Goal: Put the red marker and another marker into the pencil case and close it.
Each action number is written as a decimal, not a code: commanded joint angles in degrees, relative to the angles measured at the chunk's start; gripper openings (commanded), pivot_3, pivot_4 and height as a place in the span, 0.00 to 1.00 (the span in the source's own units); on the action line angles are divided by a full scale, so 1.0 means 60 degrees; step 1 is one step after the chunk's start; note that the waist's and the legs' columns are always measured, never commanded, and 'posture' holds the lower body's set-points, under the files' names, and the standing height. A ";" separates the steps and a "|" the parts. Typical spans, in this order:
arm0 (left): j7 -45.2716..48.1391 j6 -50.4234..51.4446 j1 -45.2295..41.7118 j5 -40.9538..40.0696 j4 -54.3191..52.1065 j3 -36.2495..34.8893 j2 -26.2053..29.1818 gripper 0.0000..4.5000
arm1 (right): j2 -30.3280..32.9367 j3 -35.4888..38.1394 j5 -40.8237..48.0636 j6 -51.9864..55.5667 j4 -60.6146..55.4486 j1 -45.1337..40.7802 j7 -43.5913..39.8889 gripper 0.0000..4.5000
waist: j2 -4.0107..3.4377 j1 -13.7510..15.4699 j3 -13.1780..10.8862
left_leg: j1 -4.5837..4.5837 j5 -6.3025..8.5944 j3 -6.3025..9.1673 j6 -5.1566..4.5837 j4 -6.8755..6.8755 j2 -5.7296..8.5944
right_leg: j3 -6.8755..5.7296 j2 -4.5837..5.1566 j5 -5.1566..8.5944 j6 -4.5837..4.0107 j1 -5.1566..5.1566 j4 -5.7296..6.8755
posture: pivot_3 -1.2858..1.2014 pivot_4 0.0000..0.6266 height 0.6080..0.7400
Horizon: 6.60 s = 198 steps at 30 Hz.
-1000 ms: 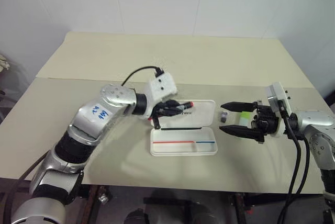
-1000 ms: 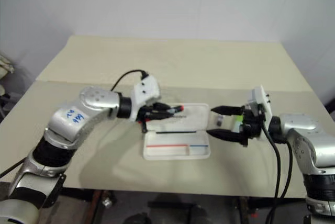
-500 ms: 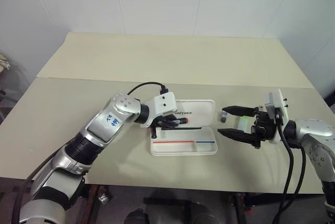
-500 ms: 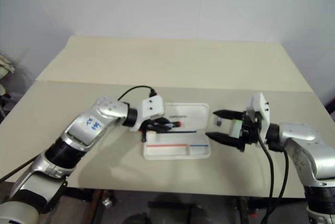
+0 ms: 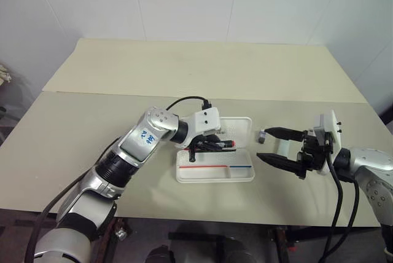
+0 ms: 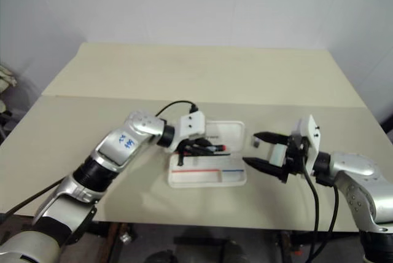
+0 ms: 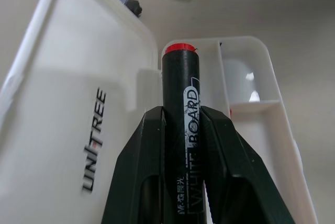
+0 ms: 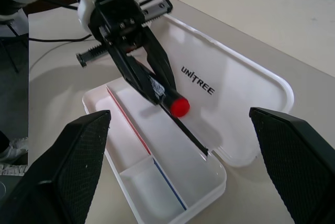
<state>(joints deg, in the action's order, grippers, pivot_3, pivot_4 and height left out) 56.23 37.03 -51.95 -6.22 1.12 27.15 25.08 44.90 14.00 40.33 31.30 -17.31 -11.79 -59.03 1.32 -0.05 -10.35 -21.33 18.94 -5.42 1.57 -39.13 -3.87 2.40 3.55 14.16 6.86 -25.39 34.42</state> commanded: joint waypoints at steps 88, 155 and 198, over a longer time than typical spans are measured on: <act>-0.1488 -0.2364 0.6143 -0.3683 -0.4910 -0.5691 0.0981 1.00 | -0.2693 -0.0150 -0.3567 -0.0147 0.0704 0.0226 0.6249 1.00 | 0.0004 -0.0274 0.0000 | 0.0023 -0.0002 -0.0006 -0.0003 0.0008 0.0005 | 0.0022 0.0002 -0.0002 -0.0004 0.0000 0.0017 | 0.52 0.24 1.00; -0.1589 -0.2738 0.5731 -0.3486 -0.3733 -0.5827 0.1483 1.00 | -0.3661 -0.0824 -0.4098 0.0211 0.1166 0.0286 0.6895 0.79 | 0.0023 -0.0391 0.0009 | 0.0031 0.0003 -0.0011 -0.0010 0.0017 0.0003 | 0.0024 0.0003 -0.0007 -0.0011 0.0002 0.0014 | 0.52 0.24 1.00; -0.2295 -0.2849 0.6623 -0.3630 -0.4544 -0.6269 0.1527 1.00 | -0.0637 -0.3810 -0.4024 -0.2677 0.3052 -0.3255 -0.1772 0.25 | 0.0013 -0.0273 0.0001 | 0.0012 0.0012 -0.0017 -0.0023 0.0027 0.0001 | 0.0017 0.0003 -0.0020 -0.0007 0.0000 -0.0036 | 0.52 0.24 1.00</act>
<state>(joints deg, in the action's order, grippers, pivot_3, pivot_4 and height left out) 42.99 20.45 -12.56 -26.95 -24.00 -8.97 33.78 41.02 -8.95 16.37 17.14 1.44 -30.51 -68.53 1.40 -1.69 -10.34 -21.26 19.01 -5.52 1.43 -38.97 -3.86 2.51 3.57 14.04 6.82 -25.39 34.20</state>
